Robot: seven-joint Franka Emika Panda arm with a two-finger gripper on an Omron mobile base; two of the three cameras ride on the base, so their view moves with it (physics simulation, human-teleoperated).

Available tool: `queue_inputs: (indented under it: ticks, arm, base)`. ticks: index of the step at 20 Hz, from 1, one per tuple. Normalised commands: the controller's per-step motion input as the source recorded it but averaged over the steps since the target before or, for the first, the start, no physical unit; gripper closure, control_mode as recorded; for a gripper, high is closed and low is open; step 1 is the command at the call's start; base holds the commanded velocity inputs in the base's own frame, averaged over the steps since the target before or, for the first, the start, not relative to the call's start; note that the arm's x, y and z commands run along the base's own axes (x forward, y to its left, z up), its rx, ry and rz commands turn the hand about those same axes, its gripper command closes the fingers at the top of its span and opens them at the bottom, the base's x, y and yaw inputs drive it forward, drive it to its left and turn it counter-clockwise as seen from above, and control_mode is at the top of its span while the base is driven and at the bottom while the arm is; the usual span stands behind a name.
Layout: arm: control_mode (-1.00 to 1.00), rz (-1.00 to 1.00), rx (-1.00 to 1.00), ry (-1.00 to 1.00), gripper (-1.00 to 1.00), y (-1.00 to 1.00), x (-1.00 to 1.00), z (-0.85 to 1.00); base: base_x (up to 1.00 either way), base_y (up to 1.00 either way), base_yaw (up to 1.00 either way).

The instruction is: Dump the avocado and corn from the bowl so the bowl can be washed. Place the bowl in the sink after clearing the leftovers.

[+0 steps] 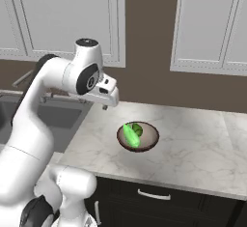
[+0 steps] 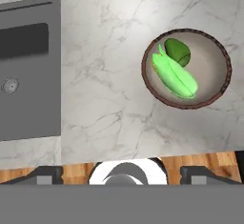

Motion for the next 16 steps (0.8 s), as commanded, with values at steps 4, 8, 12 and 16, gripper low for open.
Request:
queue_inputs:
  ticks: [4, 8, 12, 16]
  arm:
    - [-1.00, -0.32, 0.13, 0.01, -1.00, -1.00, -0.39, -0.32]
    - [-1.00, -0.33, 0.19, 0.08, -1.00, -1.00, -0.03, -0.44]
    - [-1.00, -0.33, 0.20, 0.13, -1.00, -1.00, 0.01, -0.50]
    - [-1.00, -0.39, 0.21, 0.18, -1.00, -1.00, 0.20, -0.52]
  base:
    - [0.00, 0.00, 0.00]
    - [0.00, 0.00, 0.00]
    - [0.00, 0.00, 0.00]
    - [0.00, 0.00, 0.00]
